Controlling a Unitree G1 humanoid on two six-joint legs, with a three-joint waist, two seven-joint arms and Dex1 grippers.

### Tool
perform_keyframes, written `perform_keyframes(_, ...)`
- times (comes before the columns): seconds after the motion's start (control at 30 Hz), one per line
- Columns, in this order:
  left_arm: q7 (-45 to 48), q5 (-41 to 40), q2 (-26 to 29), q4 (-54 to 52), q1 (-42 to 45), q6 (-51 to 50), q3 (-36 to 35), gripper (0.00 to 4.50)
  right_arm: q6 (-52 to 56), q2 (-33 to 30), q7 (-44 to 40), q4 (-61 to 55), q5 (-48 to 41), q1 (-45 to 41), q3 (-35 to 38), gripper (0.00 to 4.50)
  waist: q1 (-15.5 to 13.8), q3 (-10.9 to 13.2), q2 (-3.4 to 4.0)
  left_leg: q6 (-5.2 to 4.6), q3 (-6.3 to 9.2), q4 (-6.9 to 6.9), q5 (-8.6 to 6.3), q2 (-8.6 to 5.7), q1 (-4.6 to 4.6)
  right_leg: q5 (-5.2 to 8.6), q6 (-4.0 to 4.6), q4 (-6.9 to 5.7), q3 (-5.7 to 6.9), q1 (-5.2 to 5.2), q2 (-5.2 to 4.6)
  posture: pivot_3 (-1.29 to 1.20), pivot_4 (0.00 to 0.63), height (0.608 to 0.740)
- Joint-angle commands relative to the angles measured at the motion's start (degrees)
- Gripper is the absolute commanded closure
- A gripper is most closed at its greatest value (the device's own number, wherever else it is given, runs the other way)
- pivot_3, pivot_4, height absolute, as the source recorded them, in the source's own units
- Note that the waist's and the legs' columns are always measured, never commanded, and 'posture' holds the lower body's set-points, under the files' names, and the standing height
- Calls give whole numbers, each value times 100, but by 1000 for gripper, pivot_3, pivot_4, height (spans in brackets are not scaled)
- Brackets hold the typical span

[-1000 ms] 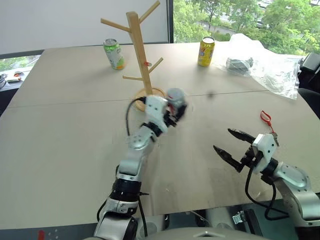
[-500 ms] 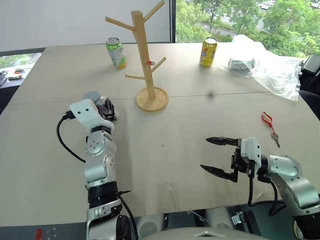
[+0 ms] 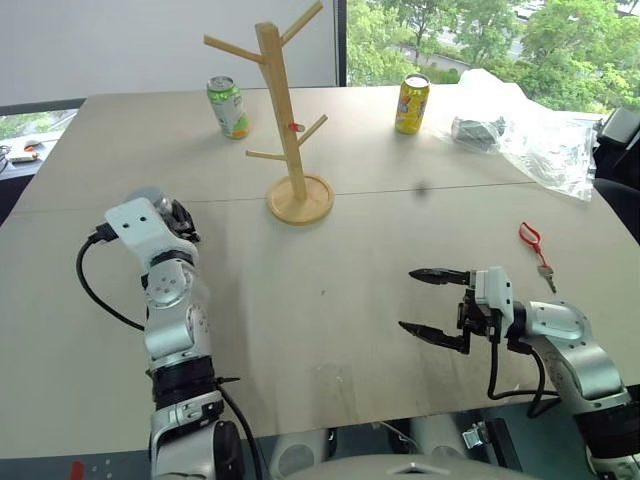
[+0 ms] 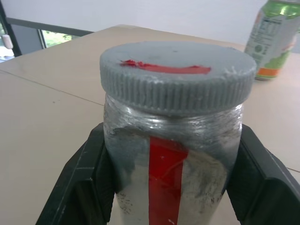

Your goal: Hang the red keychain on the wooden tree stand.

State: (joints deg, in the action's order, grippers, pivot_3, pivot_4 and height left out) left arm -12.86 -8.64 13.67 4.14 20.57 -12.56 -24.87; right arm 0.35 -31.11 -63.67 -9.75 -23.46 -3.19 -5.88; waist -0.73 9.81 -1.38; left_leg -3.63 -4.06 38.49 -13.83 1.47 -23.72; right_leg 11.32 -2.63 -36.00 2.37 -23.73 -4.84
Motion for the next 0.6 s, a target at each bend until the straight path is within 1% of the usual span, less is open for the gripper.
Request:
perform_keyframes(0.03,-153,104,251,348,86,86,-209,2059,-134,36,-2,-27,-41,-54,77,0,0,0,0,0,0,0,0,0,0,-4,-6,0,0,0,0,0,150,740)
perform_keyframes(0.17,-198,127,626,837,317,291,-311,2059,-163,83,49,0,-16,-60,63,0,2,0,0,1,-2,0,0,1,0,-5,-8,0,0,-1,0,0,150,740)
perform_keyframes(0.27,-196,150,794,1060,392,463,-321,2059,-158,112,77,-8,-6,-57,60,0,-5,0,0,1,-2,-1,0,1,-2,-8,-12,1,1,-1,-1,0,150,740)
perform_keyframes(0.37,-162,136,886,1237,441,564,-305,2059,-151,130,99,5,0,-77,70,0,-15,0,-1,1,-2,-1,0,-4,-4,-8,-13,1,3,-1,-10,0,150,740)
perform_keyframes(0.47,-156,146,864,1243,404,646,-247,2059,-147,138,119,20,10,-98,78,0,-11,0,-1,1,-2,0,0,-5,-4,-9,-13,1,3,-1,-13,0,150,740)
perform_keyframes(0.5,-163,148,853,1232,393,666,-235,1032,-146,138,125,21,10,-101,78,0,-11,0,-1,1,-2,0,0,-5,-4,-9,-13,1,3,-1,-13,0,150,740)
perform_keyframes(0.53,-177,154,841,1210,379,684,-225,634,-147,135,129,16,9,-99,78,0,-11,0,-1,2,-1,0,0,-4,-4,-9,-13,1,3,-1,-13,0,150,740)
perform_keyframes(0.57,-175,151,826,1189,373,701,-213,121,-145,134,135,13,7,-100,76,0,-11,0,-1,2,-1,-1,0,-4,-4,-9,-13,1,4,-1,-13,0,150,740)
perform_keyframes(0.6,-194,162,803,1152,363,706,-195,25,-144,134,143,7,8,-101,72,0,-11,1,-1,2,-1,-1,0,-4,-4,-9,-13,1,4,-1,-13,0,150,740)
